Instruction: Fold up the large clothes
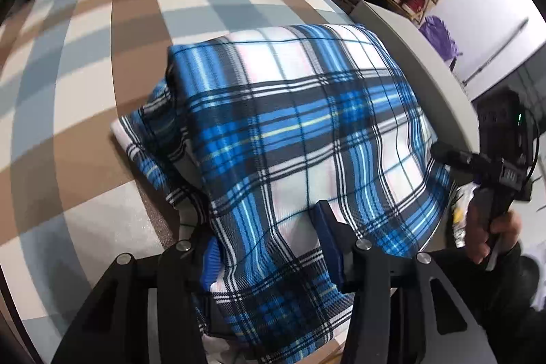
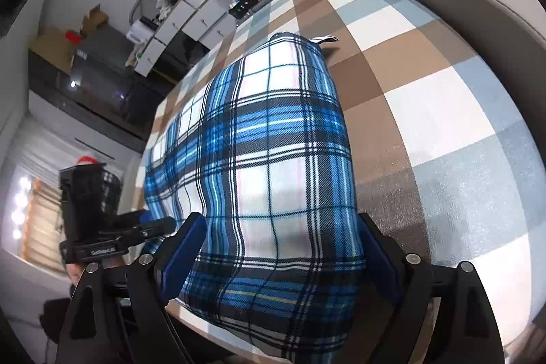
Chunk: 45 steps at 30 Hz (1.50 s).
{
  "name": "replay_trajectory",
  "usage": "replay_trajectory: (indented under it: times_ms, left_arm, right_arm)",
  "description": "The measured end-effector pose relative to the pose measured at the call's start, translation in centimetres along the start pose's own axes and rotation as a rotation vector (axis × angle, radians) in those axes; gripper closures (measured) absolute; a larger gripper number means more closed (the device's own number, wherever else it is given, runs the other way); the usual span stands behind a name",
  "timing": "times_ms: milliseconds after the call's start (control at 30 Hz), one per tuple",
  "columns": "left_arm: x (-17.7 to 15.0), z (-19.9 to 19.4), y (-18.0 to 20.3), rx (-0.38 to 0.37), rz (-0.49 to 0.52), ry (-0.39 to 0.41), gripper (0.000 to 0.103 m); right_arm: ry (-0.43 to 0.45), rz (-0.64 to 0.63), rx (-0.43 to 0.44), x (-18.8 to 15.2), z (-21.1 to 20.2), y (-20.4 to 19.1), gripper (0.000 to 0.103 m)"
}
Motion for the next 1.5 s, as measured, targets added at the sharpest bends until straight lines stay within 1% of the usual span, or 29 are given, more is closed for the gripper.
replay_trajectory:
  times_ms: [33,100,133,167,233,267,300,367,433,500,567,633,767,833,900,933,967,1000,1033,1067,1100,1133,1200,1233,1267,1333,1367,1467,1500]
  left_arm:
    - [0.1,-0.2,-0.1,0.021,-0.005,0.008,0.059]
    - [0.0,-0.5,-0.9,0.059,-0.046,-0.004,0.059]
    - [-0.4,-0.6,-1.2,0.062,-0.064,-0.005,0.059]
    - [-0.4,-1.0,-1.8,0.080,-0.086,0.003,0.059]
    - [-0.7,-1.4,-2.7,0.119,-0.105,0.006,0.051]
    - [-0.5,-1.5,-3.5,0.134,-0.131,0.018,0.039]
    - [-0.5,-1.4,-3.9,0.121,-0.142,0.018,0.035]
    - [-0.6,-1.0,-4.6,0.101,-0.151,-0.008,0.034]
    - [-0.4,-0.5,-4.6,0.068,-0.161,-0.009,0.031]
    - [-0.7,-0.4,-4.4,0.035,-0.162,-0.009,0.020]
    - [-1.1,-0.4,-4.2,0.015,-0.157,0.000,0.015]
    - [-0.9,-0.2,-3.6,0.030,-0.147,0.007,0.015]
    - [-0.8,0.9,-1.0,0.111,-0.041,-0.002,0.015]
    - [-0.7,1.2,-0.5,0.105,-0.025,0.006,0.015]
    - [-0.5,1.1,-0.3,0.075,-0.016,0.010,0.015]
    - [-0.4,1.1,-0.2,0.049,-0.010,0.010,0.015]
    - [-0.2,1.2,-0.3,0.030,-0.007,0.011,0.020]
    - [0.1,1.2,-0.1,0.019,-0.003,0.012,0.030]
    - [0.4,1.4,0.4,0.005,0.005,0.008,0.035]
    - [0.4,1.4,0.6,0.005,0.011,0.005,0.037]
    - [0.3,1.4,0.9,0.016,0.016,0.008,0.038]
    - [0.5,1.3,0.9,0.015,0.020,0.011,0.039]
    - [0.3,1.1,0.7,-0.001,0.028,0.006,0.042]
    - [0.3,1.1,0.6,-0.010,0.027,0.005,0.042]
    - [0.2,1.0,0.5,-0.024,0.032,-0.003,0.042]
    - [0.0,0.8,0.0,-0.033,0.030,-0.004,0.043]
    - [0.0,0.7,-0.3,-0.038,0.028,-0.012,0.043]
    - [-0.1,0.6,-0.6,-0.071,0.014,-0.025,0.044]
    - [-0.2,0.5,-0.7,-0.089,0.004,-0.028,0.044]
  right_arm:
    - [0.003,-0.007,-0.008,0.0,0.0,0.0,0.028]
    - [0.007,-0.017,-0.053,-0.4,-0.3,0.4,0.042]
    - [0.002,-0.009,-0.036,-0.4,-0.5,0.7,0.043]
    - [-0.001,0.003,-0.015,-0.5,-0.6,1.0,0.043]
    - [-0.002,0.033,0.017,-0.2,-0.7,1.5,0.041]
    - [-0.003,0.036,0.016,0.0,-0.6,1.5,0.042]
    - [-0.007,0.035,0.009,0.2,-0.4,1.3,0.041]
    - [-0.020,0.016,-0.009,0.6,0.0,0.8,0.035]
    - [-0.029,-0.003,-0.010,0.9,0.2,0.4,0.026]
    - [-0.039,-0.021,-0.020,1.3,0.5,0.1,0.024]
    - [-0.055,-0.043,-0.022,1.8,0.8,0.0,0.024]
    - [-0.070,-0.056,-0.008,2.4,1.0,0.1,0.024]
    - [-0.080,-0.073,0.023,3.5,1.5,0.2,0.021]
    - [-0.092,-0.093,0.071,3.9,1.9,0.0,0.007]
    - [-0.106,-0.099,0.101,4.3,2.2,-0.3,0.000]
    - [-0.116,-0.108,0.098,4.5,2.5,-0.6,0.000]
    - [-0.125,-0.118,0.093,4.8,2.7,-0.7,0.000]
    - [-0.128,-0.122,0.098,5.0,2.9,-0.8,0.000]
    - [-0.130,-0.121,0.112,5.1,3.0,-0.8,0.000]
    - [-0.129,-0.117,0.128,5.2,2.9,-0.7,0.000]
    - [-0.125,-0.110,0.140,5.1,2.8,-0.4,0.006]
    - [-0.122,-0.106,0.139,5.0,2.5,0.0,0.020]
    - [-0.124,-0.080,0.140,4.6,2.1,1.3,0.041]
    - [-0.134,-0.055,0.186,4.3,1.9,1.9,0.045]
    - [-0.150,-0.040,0.239,3.9,1.7,2.3,0.046]
    - [-0.191,-0.063,0.275,2.9,1.6,2.2,0.046]
    - [-0.225,-0.087,0.281,2.2,1.7,1.8,0.045]
    - [-0.252,-0.106,0.259,1.6,2.3,1.0,0.040]
    - [-0.257,-0.106,0.260,1.8,2.5,0.8,0.034]
Point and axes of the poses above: each gripper's, at about its wrist camera, not at the fingertips, and z roughly the way its jaws point, y to its right, x to its top, the point moved 3 cm from there along z, roughly the way its jaws point, and after that the axes turned 12 degrees about -y, right-handed, at the moved point
